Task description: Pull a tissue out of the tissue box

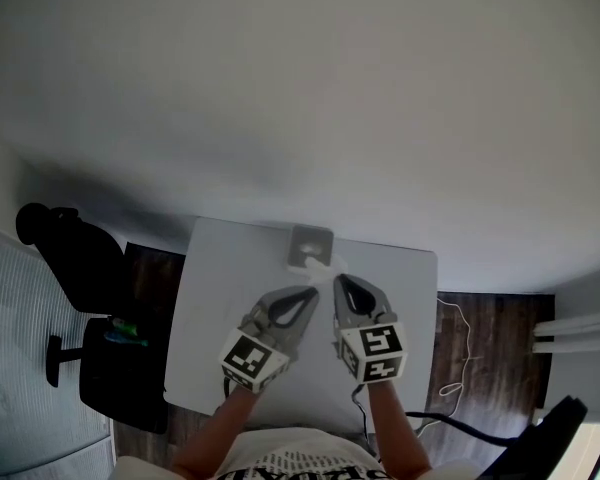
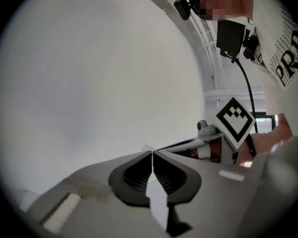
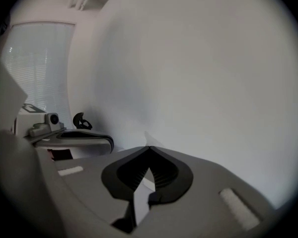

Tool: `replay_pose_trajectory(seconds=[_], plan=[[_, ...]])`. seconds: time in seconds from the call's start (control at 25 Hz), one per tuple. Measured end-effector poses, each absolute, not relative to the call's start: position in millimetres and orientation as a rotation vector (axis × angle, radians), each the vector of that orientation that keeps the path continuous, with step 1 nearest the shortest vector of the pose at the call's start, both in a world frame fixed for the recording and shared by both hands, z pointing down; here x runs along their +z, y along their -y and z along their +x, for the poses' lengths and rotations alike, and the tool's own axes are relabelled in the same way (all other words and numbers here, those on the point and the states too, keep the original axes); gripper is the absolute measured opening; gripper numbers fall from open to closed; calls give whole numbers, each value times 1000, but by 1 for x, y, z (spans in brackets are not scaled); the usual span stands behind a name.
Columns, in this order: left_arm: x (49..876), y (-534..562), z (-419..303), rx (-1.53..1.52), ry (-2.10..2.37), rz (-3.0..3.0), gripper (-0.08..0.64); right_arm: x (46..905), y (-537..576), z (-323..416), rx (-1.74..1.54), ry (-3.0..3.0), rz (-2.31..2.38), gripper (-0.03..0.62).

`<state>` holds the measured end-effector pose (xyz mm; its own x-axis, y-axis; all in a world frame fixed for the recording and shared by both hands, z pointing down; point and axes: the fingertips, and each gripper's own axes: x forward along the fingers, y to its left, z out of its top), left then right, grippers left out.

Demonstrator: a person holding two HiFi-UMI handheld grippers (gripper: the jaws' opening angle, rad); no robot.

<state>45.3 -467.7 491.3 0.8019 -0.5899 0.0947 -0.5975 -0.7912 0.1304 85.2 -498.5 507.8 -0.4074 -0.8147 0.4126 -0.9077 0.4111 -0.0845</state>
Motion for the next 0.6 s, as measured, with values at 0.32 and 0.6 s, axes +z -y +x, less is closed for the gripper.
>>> replay_pose_trajectory(seconds=[0.32, 0.6], plan=[[459, 433, 33, 78, 998, 2849, -2, 464, 451, 78, 377, 2429, 1485, 9], [433, 410, 27, 78, 1022, 2850, -2, 430, 417, 73, 334, 2471, 1491, 9]])
